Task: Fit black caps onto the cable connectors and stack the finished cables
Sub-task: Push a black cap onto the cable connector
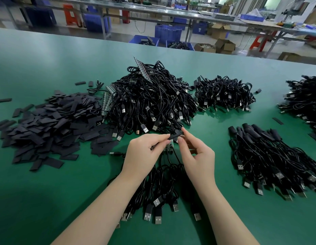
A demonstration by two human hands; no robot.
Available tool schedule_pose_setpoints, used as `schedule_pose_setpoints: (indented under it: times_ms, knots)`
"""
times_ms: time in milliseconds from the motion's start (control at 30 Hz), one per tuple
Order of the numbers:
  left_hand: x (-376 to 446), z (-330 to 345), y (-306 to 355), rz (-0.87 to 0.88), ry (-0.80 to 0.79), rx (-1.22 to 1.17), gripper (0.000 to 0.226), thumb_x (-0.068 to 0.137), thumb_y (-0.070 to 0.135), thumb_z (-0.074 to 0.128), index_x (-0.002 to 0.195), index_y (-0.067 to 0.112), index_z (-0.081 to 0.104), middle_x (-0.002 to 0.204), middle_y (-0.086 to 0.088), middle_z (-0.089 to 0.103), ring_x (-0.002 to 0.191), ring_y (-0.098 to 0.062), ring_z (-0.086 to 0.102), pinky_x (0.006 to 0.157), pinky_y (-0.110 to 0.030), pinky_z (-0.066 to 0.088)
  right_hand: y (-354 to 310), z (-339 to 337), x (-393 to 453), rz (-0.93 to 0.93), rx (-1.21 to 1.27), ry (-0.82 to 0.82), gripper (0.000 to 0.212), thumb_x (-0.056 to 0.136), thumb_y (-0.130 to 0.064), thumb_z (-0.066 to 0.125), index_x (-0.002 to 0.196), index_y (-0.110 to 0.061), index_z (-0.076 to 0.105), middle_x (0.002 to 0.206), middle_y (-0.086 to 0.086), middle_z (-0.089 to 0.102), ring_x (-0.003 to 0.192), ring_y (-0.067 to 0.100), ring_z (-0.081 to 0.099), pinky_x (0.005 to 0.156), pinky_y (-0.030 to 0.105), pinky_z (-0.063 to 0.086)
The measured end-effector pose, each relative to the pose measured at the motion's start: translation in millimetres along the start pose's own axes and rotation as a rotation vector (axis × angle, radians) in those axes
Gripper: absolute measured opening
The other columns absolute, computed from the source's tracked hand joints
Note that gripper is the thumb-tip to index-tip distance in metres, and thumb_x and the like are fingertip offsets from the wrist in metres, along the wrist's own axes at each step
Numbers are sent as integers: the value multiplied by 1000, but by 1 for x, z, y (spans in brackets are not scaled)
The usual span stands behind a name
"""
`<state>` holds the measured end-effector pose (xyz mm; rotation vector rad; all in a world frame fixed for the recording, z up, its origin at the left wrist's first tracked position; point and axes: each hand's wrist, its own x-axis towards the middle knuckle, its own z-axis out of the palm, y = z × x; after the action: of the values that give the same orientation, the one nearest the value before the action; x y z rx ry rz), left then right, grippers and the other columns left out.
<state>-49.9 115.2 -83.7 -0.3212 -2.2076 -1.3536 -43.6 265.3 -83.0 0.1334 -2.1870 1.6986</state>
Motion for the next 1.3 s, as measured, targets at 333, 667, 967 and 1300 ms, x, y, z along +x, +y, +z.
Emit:
schedule_pose_setpoints:
  times_ms: [333,667,967,1300]
  knots:
    - [0,0,-3,-51,-76,-36,22,83,16,76,103,26,77,95,25,69,95,8,64,84,-7,46,-4,-1,2,74,93,4,30,92,-21,70,104,-49,68,89,-20,74,80,-3,66,70,10,49]
    - [-2,2,-1,-101,-122,55,26,87,29,72,113,30,73,101,17,71,98,6,61,84,-12,47,-10,-2,1,152,310,79,30,91,-12,70,93,-41,76,90,-3,77,83,14,73,73,15,53]
    - [-3,0,4,-63,-138,139,22,89,31,69,110,26,75,87,10,71,80,-4,63,72,-21,48,-7,-1,2,195,313,103,23,89,-10,73,102,-30,75,90,-7,78,84,11,73,76,16,55]
    - [-2,0,6,2,-131,195,19,89,28,70,107,22,76,76,11,67,70,-5,58,65,-13,43,-6,-4,4,198,316,72,25,89,-11,73,99,-34,75,94,-9,78,93,10,73,80,14,54]
